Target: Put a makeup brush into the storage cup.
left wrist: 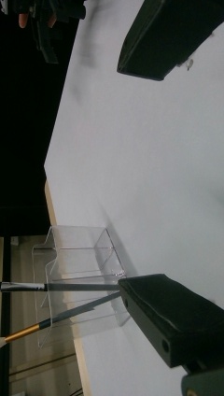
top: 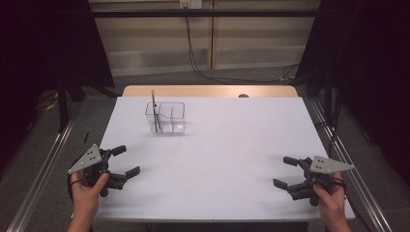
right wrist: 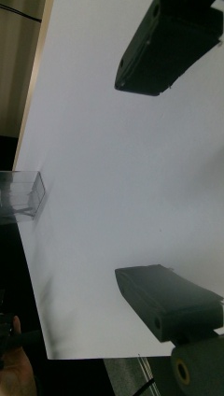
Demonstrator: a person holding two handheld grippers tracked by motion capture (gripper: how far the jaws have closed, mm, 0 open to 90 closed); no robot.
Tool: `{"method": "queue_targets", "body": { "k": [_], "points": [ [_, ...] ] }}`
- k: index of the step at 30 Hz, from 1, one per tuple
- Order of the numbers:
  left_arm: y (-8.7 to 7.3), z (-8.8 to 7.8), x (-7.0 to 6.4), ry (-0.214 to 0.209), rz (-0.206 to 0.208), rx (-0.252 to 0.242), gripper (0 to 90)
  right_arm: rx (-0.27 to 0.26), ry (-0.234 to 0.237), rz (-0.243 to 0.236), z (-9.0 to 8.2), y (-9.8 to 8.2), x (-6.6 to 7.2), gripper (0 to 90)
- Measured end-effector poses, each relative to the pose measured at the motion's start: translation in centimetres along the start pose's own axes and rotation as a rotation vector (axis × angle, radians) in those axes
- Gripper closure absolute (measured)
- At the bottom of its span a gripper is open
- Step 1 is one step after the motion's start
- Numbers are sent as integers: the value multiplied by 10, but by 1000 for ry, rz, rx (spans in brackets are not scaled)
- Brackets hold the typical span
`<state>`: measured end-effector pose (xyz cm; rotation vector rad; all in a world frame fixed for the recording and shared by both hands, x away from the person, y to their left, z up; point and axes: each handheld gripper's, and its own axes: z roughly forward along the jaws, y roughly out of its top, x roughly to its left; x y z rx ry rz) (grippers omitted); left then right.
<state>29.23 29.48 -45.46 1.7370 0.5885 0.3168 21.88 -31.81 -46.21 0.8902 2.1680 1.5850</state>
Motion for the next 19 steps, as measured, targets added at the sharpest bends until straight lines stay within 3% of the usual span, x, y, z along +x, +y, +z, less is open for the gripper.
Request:
{"method": "queue_targets", "body": {
  "k": [19],
  "points": [
    [1,3,-2,-13,7,7,6,-2,-10,4,-3,-2,-1,84]
  ]
}}
